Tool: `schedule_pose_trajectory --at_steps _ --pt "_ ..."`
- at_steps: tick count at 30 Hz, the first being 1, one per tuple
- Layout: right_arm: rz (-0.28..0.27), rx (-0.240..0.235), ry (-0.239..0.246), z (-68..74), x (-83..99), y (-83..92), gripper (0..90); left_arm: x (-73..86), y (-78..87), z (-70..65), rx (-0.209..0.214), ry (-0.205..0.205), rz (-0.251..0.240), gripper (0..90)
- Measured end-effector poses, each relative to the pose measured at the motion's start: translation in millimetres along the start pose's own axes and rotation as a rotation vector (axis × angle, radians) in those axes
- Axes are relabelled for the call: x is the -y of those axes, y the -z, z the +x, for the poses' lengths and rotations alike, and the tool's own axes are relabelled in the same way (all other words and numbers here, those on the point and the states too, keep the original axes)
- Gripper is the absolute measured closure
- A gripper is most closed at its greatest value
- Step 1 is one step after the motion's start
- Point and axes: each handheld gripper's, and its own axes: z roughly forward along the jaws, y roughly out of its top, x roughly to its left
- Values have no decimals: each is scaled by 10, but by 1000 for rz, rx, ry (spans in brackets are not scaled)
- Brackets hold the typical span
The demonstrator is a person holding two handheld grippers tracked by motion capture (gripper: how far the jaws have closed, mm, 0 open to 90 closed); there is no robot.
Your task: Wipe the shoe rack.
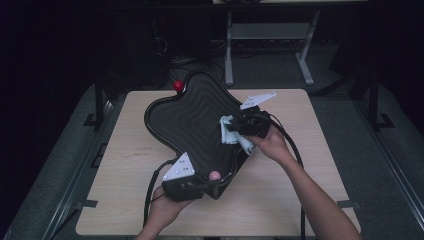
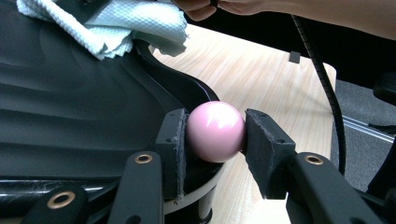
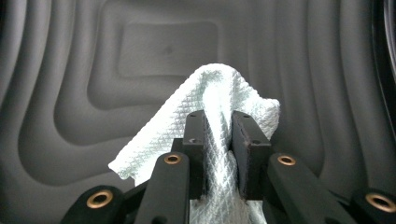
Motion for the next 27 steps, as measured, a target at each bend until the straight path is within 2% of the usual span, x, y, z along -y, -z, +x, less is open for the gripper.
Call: schedule_pose_trajectory --at_steps 1,3,6,8,9,11,13,14,15,17,18,19,21,23,25,27 --pt "3 8 9 32 -2 -4 761 1 0 1 1 0 -1 600" --pt "3 -39 41 148 -31 -34 761 1 0 3 3 0 -1 600" --pt "7 -47 107 254 -88 -68 763 1 0 3 2 0 -2 600" --pt "9 -57 89 193 -104 -70 763 1 0 3 3 -1 -1 600" --pt "7 -18 70 139 -111 -62 763 1 0 2 2 -1 -1 600" --pt "2 -8 33 54 -117 -57 763 1 0 1 1 -3 -1 600" --pt "3 -11 48 107 -133 -70 762 1 1 1 2 -3 -1 600" --pt "1 -31 55 146 -140 -80 761 0 3 2 2 -3 2 600" --pt "0 -49 74 209 -151 -98 761 0 3 3 3 -3 2 600" --pt "6 -54 109 294 -182 -119 761 0 3 4 2 -3 2 600" --pt "10 -57 114 286 -198 -125 763 0 3 2 1 -4 1 600" --pt "13 -58 101 255 -211 -124 763 -1 3 1 0 -4 2 600" --pt "11 -7 77 166 -222 -113 764 -2 4 1 -1 -4 3 600" --pt "15 -1 42 92 -232 -107 763 -4 3 0 1 -2 6 600" --pt "17 -10 63 170 -241 -121 761 -2 4 3 3 -2 5 600" --pt "9 -47 90 289 -253 -147 761 -2 4 2 2 -1 5 600"
